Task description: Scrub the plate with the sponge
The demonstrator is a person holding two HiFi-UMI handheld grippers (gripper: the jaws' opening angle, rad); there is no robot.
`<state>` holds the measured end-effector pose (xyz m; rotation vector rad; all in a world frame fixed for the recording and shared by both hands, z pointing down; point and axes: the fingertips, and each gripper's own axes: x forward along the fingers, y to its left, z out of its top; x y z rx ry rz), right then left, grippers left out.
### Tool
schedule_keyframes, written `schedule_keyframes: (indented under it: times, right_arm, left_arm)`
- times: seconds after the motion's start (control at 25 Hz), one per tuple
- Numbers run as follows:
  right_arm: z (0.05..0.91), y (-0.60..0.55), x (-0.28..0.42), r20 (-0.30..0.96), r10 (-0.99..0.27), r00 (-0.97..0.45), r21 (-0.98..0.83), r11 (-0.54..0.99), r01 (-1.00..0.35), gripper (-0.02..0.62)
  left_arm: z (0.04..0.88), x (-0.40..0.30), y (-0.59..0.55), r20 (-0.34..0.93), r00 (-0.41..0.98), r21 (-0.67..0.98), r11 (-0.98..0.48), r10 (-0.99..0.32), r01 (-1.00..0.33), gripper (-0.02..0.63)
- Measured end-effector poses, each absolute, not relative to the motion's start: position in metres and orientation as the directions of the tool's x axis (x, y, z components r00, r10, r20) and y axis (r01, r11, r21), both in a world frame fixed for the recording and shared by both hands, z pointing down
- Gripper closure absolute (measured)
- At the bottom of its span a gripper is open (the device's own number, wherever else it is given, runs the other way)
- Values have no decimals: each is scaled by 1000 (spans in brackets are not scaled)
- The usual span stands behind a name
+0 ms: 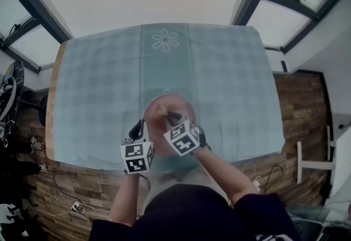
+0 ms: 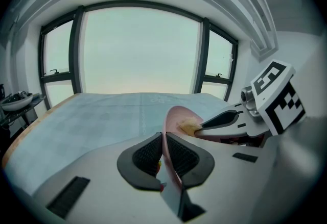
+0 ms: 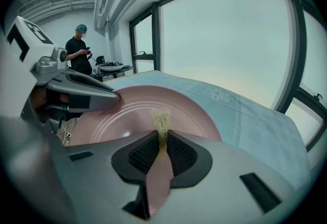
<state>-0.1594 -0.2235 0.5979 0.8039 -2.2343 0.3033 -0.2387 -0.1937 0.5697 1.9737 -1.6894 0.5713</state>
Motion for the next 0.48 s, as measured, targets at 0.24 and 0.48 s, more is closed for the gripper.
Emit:
schedule_keyframes:
  times: [0.24, 0.48]
  right_arm:
    - [598, -201, -170, 707, -410, -576, 8, 819, -574, 542]
    - [597, -180, -179, 711, -362, -604, -8, 854, -521, 543]
  left_arm:
    - [572, -240, -191, 599, 143, 92, -110, -788, -990, 580]
    - [575, -242, -189, 607, 131, 94, -93, -784, -991, 580]
